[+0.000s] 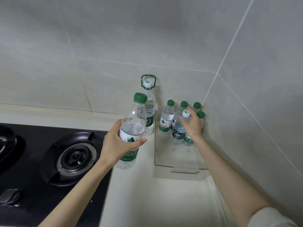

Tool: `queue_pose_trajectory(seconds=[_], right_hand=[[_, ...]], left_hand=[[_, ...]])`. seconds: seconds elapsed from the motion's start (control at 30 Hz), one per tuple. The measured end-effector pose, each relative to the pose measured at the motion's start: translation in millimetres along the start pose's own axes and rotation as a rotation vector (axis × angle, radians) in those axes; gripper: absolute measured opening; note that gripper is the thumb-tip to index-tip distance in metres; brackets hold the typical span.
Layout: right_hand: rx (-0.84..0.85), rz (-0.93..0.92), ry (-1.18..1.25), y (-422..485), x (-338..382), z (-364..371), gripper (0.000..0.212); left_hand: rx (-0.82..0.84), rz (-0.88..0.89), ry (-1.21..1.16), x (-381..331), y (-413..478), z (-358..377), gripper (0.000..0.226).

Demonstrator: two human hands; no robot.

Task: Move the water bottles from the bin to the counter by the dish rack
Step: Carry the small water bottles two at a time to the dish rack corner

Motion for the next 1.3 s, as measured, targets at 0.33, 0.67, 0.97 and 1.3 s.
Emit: queue_pose_trajectory(seconds=[0.33, 0.67, 0.97, 1.3], right_hand=[[-0.121, -0.083, -0.03, 5, -11, 6, 0.038], [-0.174, -0.141, 0.072, -14, 1, 1, 0.041], [-0.187, -0.386, 0.21, -53, 94, -28, 0.038], [0.098, -0.469, 0.531, -106, 209, -43, 0.04]], left_hand=[[-0.003, -0.076, 0.043, 16, -6, 4, 0.078], [-0.005, -0.106, 0.018, 14, -10, 5, 0.075], [-0.025, -0.075, 0.025, -5, -12, -3, 0.065], [-0.14, -0.046, -0.031, -29, -24, -43, 0.062]])
Point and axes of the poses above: each hand's wrist, its own y-axis towards the middle knuckle, its own z-axis out of the palm, x = y × z, the point moved 6 cm from there along y, towards the middle knuckle
